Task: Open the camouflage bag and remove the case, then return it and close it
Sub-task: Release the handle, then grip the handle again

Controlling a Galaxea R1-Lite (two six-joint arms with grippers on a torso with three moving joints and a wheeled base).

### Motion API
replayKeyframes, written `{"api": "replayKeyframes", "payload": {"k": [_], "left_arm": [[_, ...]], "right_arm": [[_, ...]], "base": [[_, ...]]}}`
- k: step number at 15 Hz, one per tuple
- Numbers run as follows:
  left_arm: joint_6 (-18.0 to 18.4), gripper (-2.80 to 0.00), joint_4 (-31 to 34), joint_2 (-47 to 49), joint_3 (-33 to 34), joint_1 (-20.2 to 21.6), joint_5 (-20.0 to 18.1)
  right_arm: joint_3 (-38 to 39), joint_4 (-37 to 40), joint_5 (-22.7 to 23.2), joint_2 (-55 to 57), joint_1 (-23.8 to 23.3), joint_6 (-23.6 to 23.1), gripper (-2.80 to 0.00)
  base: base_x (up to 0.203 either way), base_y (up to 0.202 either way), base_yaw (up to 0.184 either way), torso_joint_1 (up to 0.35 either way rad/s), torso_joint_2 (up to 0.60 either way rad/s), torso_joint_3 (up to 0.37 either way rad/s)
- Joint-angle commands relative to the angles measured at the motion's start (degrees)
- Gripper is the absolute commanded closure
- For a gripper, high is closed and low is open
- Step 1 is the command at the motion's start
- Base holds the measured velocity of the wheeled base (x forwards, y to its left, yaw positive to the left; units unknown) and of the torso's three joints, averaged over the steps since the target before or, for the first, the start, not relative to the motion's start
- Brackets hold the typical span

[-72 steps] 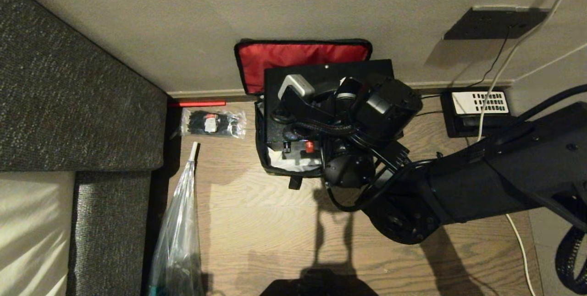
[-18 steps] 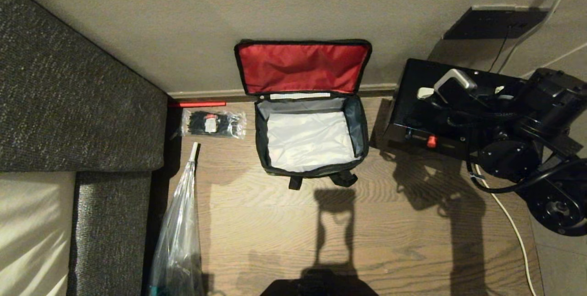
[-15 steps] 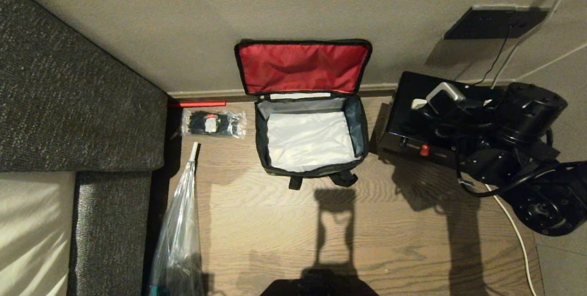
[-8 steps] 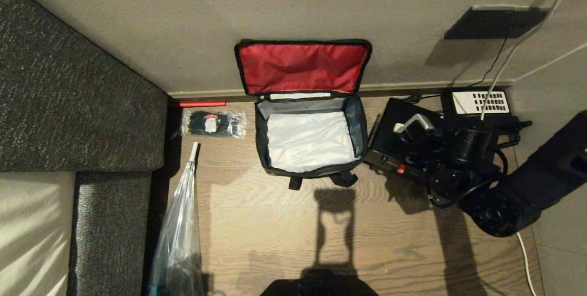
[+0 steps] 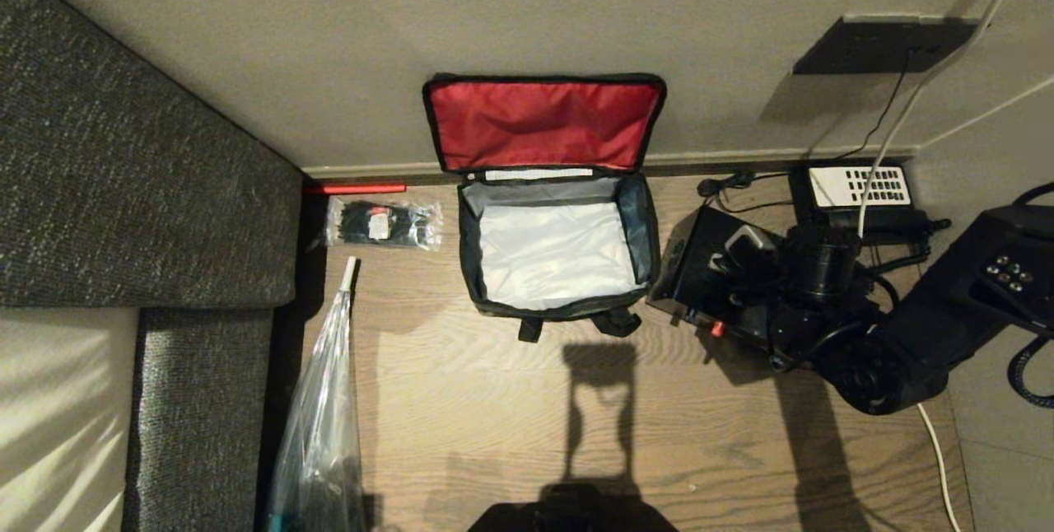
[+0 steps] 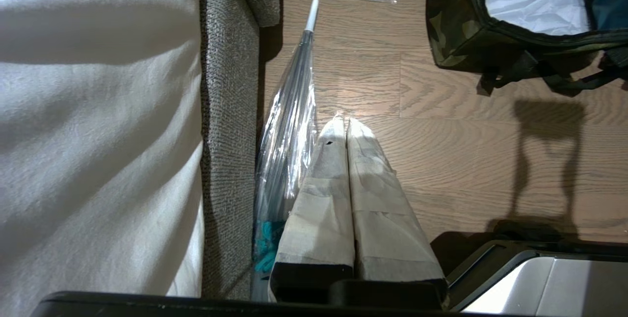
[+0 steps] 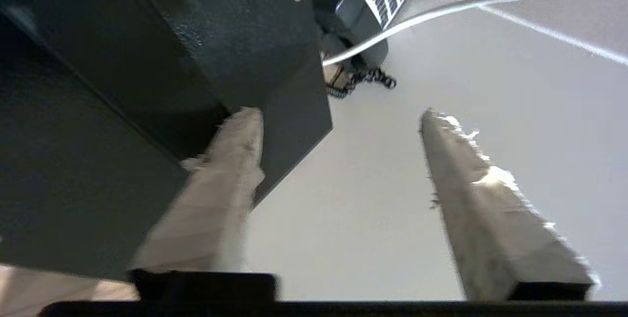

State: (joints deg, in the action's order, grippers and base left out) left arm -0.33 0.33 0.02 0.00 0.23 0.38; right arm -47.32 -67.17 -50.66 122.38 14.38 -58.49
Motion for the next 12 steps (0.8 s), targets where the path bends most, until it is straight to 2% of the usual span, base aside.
{"api": "replayKeyframes", "payload": {"k": [1,2,3,9,12], "left_arm": [[0.0,0.0,0.0,-0.1,0.2,0.0,0.0],[0.0,0.0,0.0,-0.1,0.2,0.0,0.0],[0.0,0.0,0.0,-0.1,0.2,0.0,0.1],[0.0,0.0,0.0,-0.1,0.2,0.1,0.0],[0.0,0.0,0.0,-0.1,0.2,0.1,0.0]], "right_arm": [[2.0,2.3,0.5,-4.7,-0.2,-0.1,-2.8],[3.2,3.9,1.0,-7.8,-0.2,0.2,-2.8],[4.3,5.9,1.8,-11.2,-0.2,0.4,0.0],[12.2,22.3,3.3,-36.8,0.0,3.4,0.0],[18.1,31.6,3.9,-50.6,0.0,6.8,0.0]], "base": [[0.0,0.0,0.0,0.0,0.0,0.0],[0.0,0.0,0.0,0.0,0.0,0.0],[0.0,0.0,0.0,0.0,0.0,0.0],[0.0,0.0,0.0,0.0,0.0,0.0],[0.0,0.0,0.0,0.0,0.0,0.0]]}}
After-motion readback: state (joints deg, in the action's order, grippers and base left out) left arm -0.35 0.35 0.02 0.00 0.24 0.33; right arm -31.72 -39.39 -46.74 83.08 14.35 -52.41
